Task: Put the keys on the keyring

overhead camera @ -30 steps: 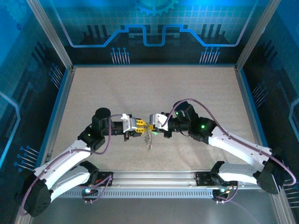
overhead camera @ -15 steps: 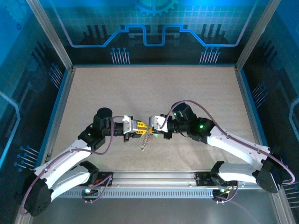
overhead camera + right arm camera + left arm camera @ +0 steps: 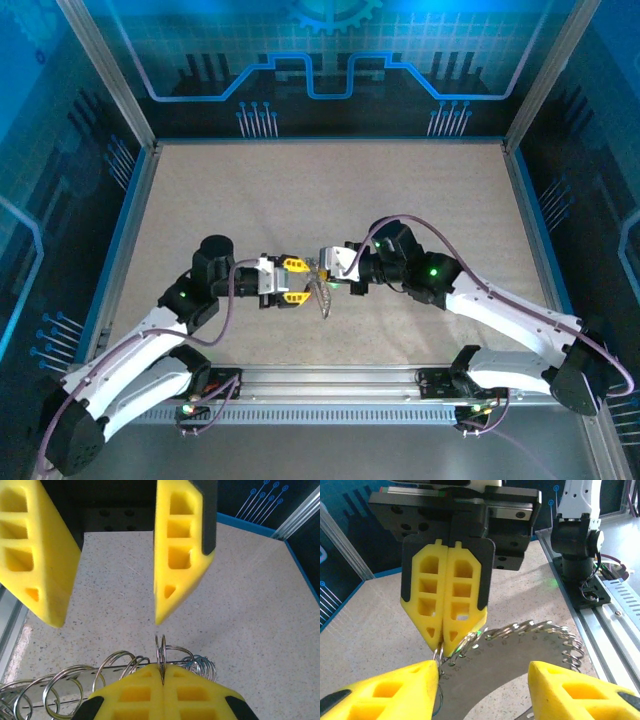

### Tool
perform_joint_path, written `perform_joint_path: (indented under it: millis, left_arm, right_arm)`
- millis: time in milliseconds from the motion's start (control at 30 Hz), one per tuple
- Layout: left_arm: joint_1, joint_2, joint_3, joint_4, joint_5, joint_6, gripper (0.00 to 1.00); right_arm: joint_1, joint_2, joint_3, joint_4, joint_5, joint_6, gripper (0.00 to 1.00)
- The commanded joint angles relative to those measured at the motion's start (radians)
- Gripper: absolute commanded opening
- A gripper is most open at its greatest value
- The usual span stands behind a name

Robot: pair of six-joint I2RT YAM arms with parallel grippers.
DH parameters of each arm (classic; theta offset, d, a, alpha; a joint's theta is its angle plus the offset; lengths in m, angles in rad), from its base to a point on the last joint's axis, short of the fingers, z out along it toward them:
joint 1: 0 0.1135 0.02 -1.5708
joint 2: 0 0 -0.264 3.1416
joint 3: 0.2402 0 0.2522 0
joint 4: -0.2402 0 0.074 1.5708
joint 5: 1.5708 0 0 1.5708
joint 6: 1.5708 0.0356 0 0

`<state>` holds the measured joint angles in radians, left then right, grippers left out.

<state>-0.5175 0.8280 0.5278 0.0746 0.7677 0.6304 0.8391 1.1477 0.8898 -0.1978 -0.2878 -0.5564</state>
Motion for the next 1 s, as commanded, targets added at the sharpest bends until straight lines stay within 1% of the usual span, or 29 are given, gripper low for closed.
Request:
perform_joint_path:
  millis: [0, 133, 267, 333, 400, 567, 667, 733, 833, 967]
  left_arm:
    - [-0.007, -0.028, 0.0, -0.049, 0.002, 0.046, 0.55]
    - [-0.003, -0.009, 0.026, -0.056, -0.084, 0.0, 0.54]
    - [0.002, 0.041, 0.065, -0.036, -0.105, -0.074, 0.44]
    - [0.001, 0.058, 0.069, -0.015, -0.103, -0.104, 0.42]
    - [0.001, 0.066, 0.067, -0.021, -0.076, -0.083, 0.4]
    - [0.001, 0.059, 0.051, -0.022, -0.061, -0.054, 0.31]
    - [0.001, 0.056, 0.047, -0.035, -0.061, -0.021, 0.23]
    - [-0.001, 0.058, 0.052, -0.058, -0.064, 0.003, 0.22]
    - [-0.005, 0.059, 0.054, -0.084, -0.064, 0.039, 0.23]
    - [-0.01, 0.059, 0.061, -0.112, -0.067, 0.077, 0.2]
  right_arm:
    - [0.023, -0.023, -0.005, 0.047, 0.007, -0.044, 0.0]
    - [0.039, -0.016, 0.0, 0.038, 0.021, -0.068, 0.0]
    - [0.06, -0.004, 0.003, 0.035, 0.047, -0.091, 0.0]
    - [0.067, 0.005, 0.01, 0.033, 0.047, -0.094, 0.0]
    - [0.076, 0.014, 0.015, 0.028, 0.057, -0.101, 0.0]
    - [0.083, 0.028, 0.021, 0.033, 0.072, -0.088, 0.0]
    - [0.083, 0.03, 0.026, 0.036, 0.07, -0.084, 0.0]
    - [0.084, 0.027, 0.024, 0.049, 0.068, -0.072, 0.0]
    - [0.085, 0.032, 0.031, 0.048, 0.054, -0.068, 0.0]
    - [0.087, 0.036, 0.032, 0.059, 0.049, -0.062, 0.0]
